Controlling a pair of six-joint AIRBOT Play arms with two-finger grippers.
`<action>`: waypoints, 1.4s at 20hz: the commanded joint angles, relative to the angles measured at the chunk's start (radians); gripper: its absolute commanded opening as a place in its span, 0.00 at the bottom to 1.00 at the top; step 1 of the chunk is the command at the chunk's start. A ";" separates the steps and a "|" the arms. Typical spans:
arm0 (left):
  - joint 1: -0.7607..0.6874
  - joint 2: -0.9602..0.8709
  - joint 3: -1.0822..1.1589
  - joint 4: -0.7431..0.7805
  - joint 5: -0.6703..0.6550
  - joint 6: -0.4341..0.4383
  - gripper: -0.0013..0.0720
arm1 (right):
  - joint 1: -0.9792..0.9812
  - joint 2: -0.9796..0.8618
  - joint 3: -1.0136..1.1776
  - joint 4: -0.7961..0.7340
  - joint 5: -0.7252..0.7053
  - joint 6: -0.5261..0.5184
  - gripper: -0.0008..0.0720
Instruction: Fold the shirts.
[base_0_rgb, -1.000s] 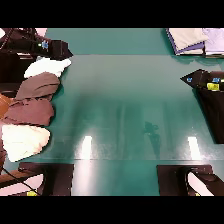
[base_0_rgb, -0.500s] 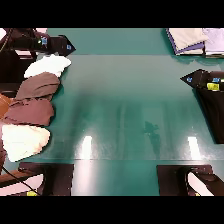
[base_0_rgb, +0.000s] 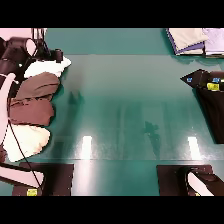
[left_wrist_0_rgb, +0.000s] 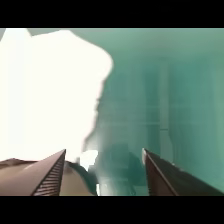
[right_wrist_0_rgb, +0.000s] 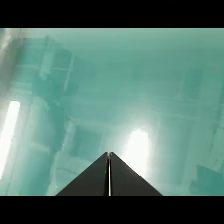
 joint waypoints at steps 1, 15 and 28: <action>0.080 -0.117 0.002 0.025 0.115 -0.105 0.82 | 0.000 0.001 0.001 0.000 0.001 0.000 0.03; 0.142 -0.207 0.185 0.023 -0.061 -0.099 0.05 | 0.000 0.001 0.002 0.012 -0.019 0.000 0.03; -0.175 0.429 0.392 0.011 -0.357 0.164 0.05 | 0.000 0.001 0.429 0.000 -0.060 0.000 0.03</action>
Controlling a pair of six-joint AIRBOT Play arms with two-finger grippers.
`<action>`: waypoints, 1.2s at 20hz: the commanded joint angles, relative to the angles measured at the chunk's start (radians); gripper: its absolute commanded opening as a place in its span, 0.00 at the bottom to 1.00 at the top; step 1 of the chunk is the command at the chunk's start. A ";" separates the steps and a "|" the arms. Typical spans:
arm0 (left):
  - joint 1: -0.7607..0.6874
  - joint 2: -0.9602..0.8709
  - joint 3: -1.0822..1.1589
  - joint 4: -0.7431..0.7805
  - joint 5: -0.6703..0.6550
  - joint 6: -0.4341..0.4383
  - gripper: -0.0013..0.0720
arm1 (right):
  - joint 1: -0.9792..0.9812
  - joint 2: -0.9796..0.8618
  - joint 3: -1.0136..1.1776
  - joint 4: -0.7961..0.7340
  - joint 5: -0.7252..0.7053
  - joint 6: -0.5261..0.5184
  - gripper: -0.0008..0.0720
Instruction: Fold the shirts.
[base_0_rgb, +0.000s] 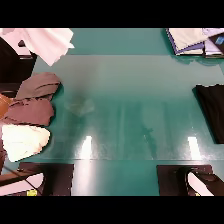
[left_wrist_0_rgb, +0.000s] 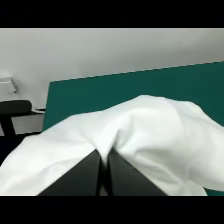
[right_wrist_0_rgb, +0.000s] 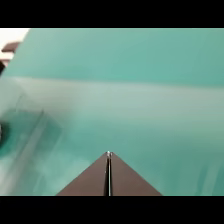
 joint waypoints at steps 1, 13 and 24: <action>-0.158 0.085 -0.039 0.000 -0.174 0.036 0.05 | 0.000 0.000 0.089 0.000 0.023 0.000 0.03; -0.713 -0.102 -0.388 -0.341 0.041 0.110 0.73 | 0.000 0.001 0.142 0.006 0.132 0.000 0.03; 0.012 -0.290 -0.458 -0.567 -0.068 -0.004 0.73 | 0.000 0.000 0.142 0.005 0.141 0.000 0.03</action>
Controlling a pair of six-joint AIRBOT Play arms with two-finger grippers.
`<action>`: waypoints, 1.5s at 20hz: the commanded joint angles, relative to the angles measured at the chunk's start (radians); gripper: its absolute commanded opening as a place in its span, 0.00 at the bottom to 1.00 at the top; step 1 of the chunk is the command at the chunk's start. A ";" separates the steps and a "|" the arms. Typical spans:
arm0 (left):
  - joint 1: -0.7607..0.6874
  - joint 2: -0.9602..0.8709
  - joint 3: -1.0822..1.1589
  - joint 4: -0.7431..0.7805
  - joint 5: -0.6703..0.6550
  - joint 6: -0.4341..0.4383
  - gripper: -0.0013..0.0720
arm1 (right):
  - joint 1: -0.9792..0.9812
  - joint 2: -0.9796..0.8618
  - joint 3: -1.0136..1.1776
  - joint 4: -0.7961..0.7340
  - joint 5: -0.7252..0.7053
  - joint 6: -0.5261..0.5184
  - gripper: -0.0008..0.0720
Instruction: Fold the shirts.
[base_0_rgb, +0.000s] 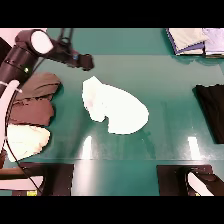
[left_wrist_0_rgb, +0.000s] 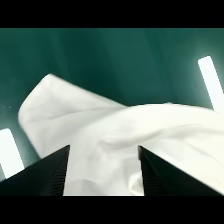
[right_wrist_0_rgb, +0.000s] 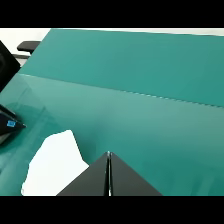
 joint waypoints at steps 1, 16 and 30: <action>0.164 -0.121 -0.052 -0.179 -0.037 -0.012 0.73 | 0.000 0.000 0.001 0.000 0.002 0.000 0.03; 0.141 -0.341 -0.056 -0.248 0.082 -0.033 0.60 | 0.001 -0.049 -0.001 0.000 0.092 0.002 0.03; 0.148 -0.323 0.212 -0.201 -0.011 0.060 0.06 | 0.036 -0.314 -0.762 0.006 0.030 0.089 0.63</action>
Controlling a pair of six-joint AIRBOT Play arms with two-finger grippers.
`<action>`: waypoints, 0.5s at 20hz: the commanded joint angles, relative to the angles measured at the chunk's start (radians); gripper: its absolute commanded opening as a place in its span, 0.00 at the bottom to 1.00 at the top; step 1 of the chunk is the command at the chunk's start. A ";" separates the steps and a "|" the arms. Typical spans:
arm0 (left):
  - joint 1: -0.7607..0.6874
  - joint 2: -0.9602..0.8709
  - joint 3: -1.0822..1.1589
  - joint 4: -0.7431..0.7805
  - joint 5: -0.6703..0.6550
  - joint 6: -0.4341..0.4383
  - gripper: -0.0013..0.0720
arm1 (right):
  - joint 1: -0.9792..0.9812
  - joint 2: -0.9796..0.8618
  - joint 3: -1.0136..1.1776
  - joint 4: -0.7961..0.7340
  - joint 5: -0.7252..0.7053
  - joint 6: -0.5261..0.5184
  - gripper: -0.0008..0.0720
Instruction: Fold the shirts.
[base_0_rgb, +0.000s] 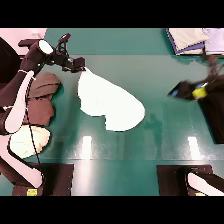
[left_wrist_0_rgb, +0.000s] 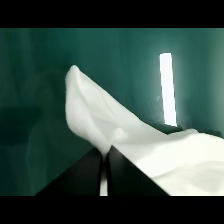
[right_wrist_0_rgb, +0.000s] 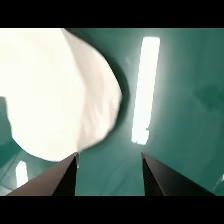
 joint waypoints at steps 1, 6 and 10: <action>0.001 0.001 0.034 0.006 -0.021 0.018 0.06 | 0.045 -0.096 -0.292 0.134 -0.154 -0.009 0.63; 0.001 0.001 0.035 0.006 -0.034 0.018 0.06 | 0.171 -0.271 -0.309 0.369 -0.321 -0.143 0.63; 0.001 0.001 0.035 0.006 -0.049 0.018 0.06 | 0.228 -0.363 -0.183 0.362 -0.335 -0.149 0.45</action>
